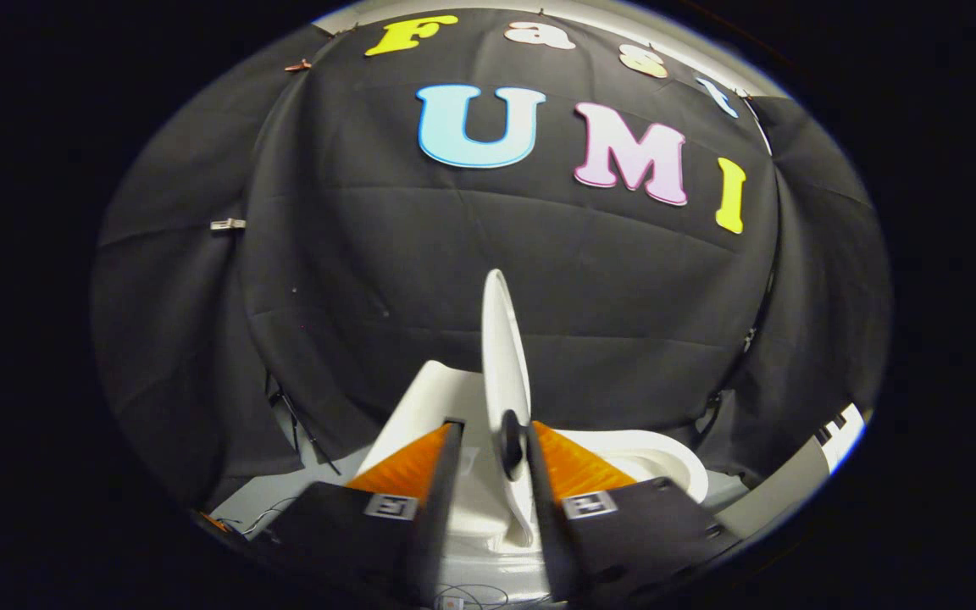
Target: Open the toilet lid.
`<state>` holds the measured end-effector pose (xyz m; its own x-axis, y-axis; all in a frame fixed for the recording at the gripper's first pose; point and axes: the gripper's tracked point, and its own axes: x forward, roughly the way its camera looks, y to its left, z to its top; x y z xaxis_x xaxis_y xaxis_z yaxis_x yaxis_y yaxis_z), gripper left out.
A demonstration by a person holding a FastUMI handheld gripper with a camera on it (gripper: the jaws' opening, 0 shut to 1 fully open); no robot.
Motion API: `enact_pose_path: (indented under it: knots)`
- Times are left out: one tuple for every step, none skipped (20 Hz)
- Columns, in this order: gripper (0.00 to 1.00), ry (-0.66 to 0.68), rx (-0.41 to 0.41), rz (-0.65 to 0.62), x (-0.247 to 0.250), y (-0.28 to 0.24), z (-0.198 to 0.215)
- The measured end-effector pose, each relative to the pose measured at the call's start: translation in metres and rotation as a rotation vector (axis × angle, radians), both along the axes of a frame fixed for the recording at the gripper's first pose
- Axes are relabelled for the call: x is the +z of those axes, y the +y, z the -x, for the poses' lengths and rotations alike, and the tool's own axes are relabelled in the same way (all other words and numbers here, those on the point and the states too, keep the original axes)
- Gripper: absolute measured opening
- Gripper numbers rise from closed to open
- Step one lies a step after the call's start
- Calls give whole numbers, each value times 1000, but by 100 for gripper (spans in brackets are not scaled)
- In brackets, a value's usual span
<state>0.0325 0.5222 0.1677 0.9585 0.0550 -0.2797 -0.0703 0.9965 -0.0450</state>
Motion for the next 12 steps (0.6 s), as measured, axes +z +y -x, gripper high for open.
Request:
enact_pose_path:
  knots:
    - [78,6,6,1,-2,-3,3]
    - [99,10,1,-1,-3,-7,2]
    - [100,-2,-2,-15,1,-9,2]
    - [99,-13,-11,-15,4,-12,2]
    - [99,-8,-5,-13,4,-10,2]
    - [99,7,15,-14,0,-8,4]
    - [99,21,36,-20,-3,-4,6]
    - [99,27,58,-32,-2,-1,10]
    - [99,26,81,-44,3,1,15]
    - [99,11,86,-46,10,0,19]
    - [99,-3,92,-45,17,-4,22]
    - [99,-16,94,-45,24,-8,24]
